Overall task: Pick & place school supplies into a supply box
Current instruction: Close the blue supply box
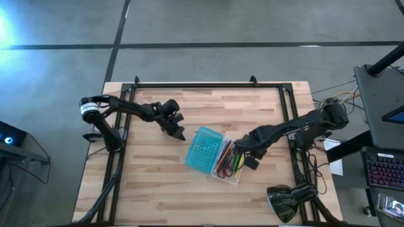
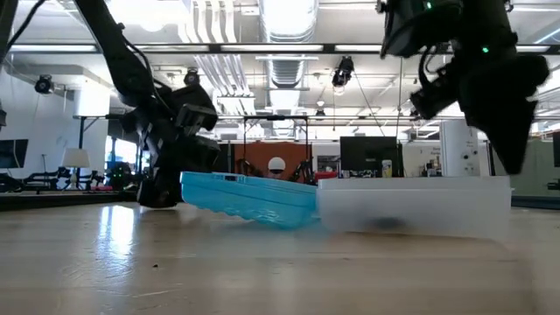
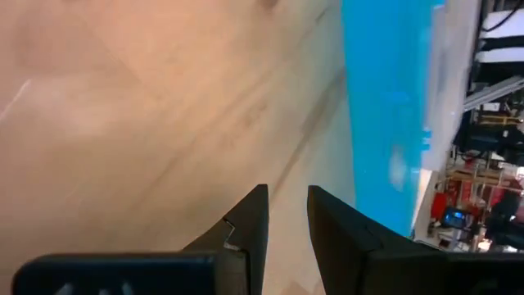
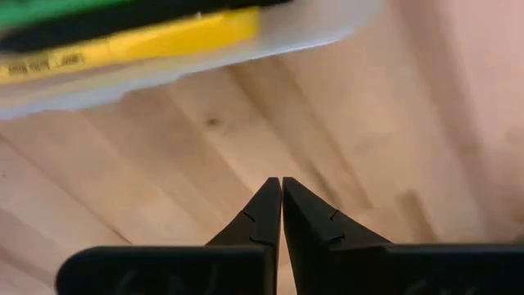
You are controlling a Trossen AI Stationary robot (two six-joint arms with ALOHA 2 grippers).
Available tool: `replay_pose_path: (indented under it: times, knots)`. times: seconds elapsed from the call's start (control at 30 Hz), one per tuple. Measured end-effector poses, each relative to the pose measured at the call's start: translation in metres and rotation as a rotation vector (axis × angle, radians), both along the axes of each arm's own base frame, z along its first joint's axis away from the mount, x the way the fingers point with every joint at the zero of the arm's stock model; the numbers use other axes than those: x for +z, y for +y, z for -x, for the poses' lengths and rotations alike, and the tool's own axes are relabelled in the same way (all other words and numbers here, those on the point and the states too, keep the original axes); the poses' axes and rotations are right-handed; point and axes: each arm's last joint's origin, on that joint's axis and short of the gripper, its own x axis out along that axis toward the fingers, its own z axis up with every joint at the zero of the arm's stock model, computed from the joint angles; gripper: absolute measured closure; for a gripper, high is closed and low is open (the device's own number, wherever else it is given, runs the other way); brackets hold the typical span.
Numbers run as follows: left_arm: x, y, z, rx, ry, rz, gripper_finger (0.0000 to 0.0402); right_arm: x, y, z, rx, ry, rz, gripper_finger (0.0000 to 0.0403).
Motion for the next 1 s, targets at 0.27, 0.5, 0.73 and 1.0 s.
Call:
replay_pose_path:
  times: [0.27, 0.5, 0.73, 1.0]
  knots:
    - [-0.011, 0.001, -0.007, 0.018, 0.030, 0.044, 0.0331, -0.021, 0.005, -0.009, 0.008, -0.079, -0.045, 0.0394]
    - [-0.009, 0.002, -0.016, 0.024, 0.038, 0.023, 0.0331, -0.033, 0.005, -0.016, 0.010, -0.060, -0.041, 0.0394]
    - [-0.017, -0.007, -0.022, -0.003, 0.058, -0.023, 0.0331, -0.037, 0.006, -0.017, 0.027, -0.054, -0.040, 0.0394]
    - [-0.010, -0.019, -0.043, -0.047, 0.025, -0.124, 0.0331, -0.037, 0.005, -0.017, 0.049, -0.055, -0.034, 0.0394]
